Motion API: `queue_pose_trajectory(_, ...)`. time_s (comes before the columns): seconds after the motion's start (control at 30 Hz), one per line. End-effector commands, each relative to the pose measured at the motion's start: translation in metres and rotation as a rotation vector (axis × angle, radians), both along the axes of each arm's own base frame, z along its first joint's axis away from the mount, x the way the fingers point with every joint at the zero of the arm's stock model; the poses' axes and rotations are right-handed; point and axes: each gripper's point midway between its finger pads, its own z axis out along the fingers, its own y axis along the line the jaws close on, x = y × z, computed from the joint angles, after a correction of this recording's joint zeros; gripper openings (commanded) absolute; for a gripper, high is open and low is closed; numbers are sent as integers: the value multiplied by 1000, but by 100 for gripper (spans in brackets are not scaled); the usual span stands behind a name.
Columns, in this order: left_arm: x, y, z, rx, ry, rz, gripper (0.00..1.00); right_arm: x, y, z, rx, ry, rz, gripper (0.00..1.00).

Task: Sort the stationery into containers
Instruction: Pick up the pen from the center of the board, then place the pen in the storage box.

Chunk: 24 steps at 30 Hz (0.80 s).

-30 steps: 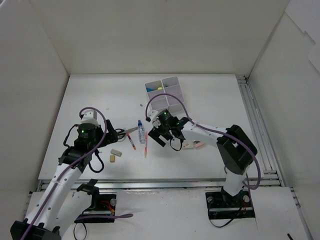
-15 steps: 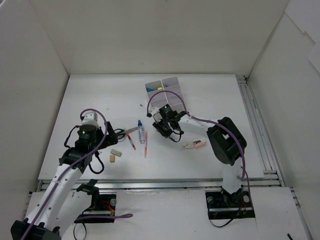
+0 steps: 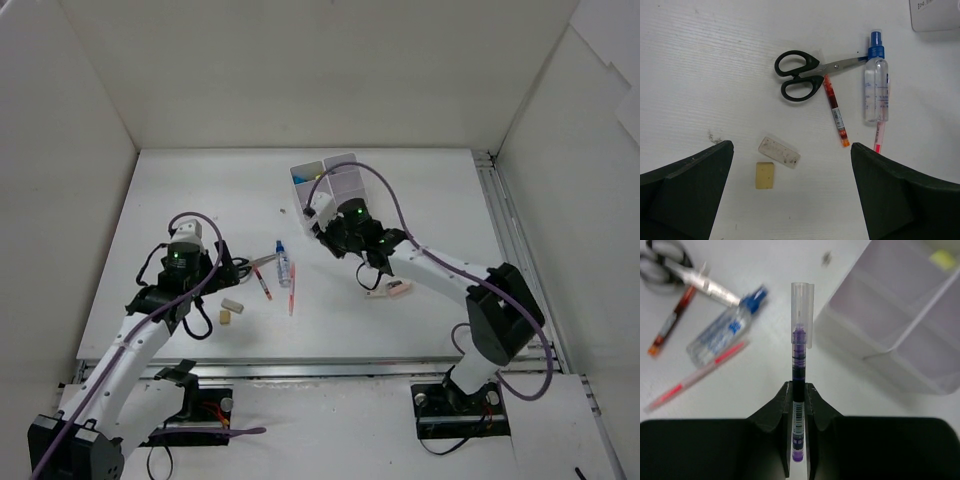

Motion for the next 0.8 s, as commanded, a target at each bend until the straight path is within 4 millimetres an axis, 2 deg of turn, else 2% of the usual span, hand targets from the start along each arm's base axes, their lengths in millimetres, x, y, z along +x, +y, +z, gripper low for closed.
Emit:
queue_pose_trajectory(0.0, 27, -10, 42, -24, -126, -20, 99, 65, 0, 133, 295, -408, -152, 0)
queue_pose_trajectory(0.03, 29, -10, 42, -22, -124, -21, 99, 74, -3, 145, 323, -437, -175, 0)
queue_pose_trajectory(0.07, 31, -10, 40, -19, -116, -22, 99, 91, -14, 146, 329, -451, -220, 0)
queue_pose_trajectory(0.1, 33, -11, 43, -17, -121, -24, 100, 108, -19, 172, 379, -517, -264, 0)
queue_pose_trajectory(0.13, 34, -11, 43, -15, -120, -23, 100, 123, -29, 183, 395, -544, -295, 0)
queue_pose_trajectory(0.17, 37, -11, 43, -12, -116, -24, 99, 135, -26, 181, 413, -553, -298, 0)
queue_pose_trajectory(0.2, 38, -12, 42, -12, -111, -22, 99, 149, -28, 199, 447, -588, -304, 0)
queue_pose_trajectory(0.23, 40, -12, 42, -10, -114, -22, 99, 161, -34, 206, 463, -607, -317, 0)
queue_pose_trajectory(0.27, 43, -13, 42, -11, -110, -22, 100, 176, -32, 198, 472, -614, -321, 0)
queue_pose_trajectory(0.3, 45, -13, 42, -5, -109, -22, 100, 186, -31, 215, 498, -648, -312, 0)
queue_pose_trajectory(0.33, 47, -13, 42, -5, -105, -20, 99, 197, -37, 217, 505, -658, -324, 0)
queue_pose_trajectory(0.4, 51, -13, 43, 0, -101, -18, 100, 218, -35, 216, 520, -678, -319, 0)
queue_pose_trajectory(0.43, 52, -14, 40, 3, -90, -20, 99, 230, -38, 204, 513, -672, -332, 0)
queue_pose_trajectory(0.47, 53, -14, 42, 3, -95, -21, 99, 237, -40, 216, 536, -710, -334, 0)
queue_pose_trajectory(0.6, 56, -14, 45, 8, -103, -20, 100, 262, -43, 207, 560, -725, -340, 0)
queue_pose_trajectory(0.63, 57, -14, 44, 9, -102, -19, 99, 270, -45, 195, 557, -712, -351, 0)
queue_pose_trajectory(0.67, 58, -14, 45, 8, -105, -20, 99, 274, -45, 200, 568, -730, -343, 0)
queue_pose_trajectory(0.77, 59, -14, 44, 7, -103, -19, 99, 283, -43, 188, 595, -719, -345, 0)
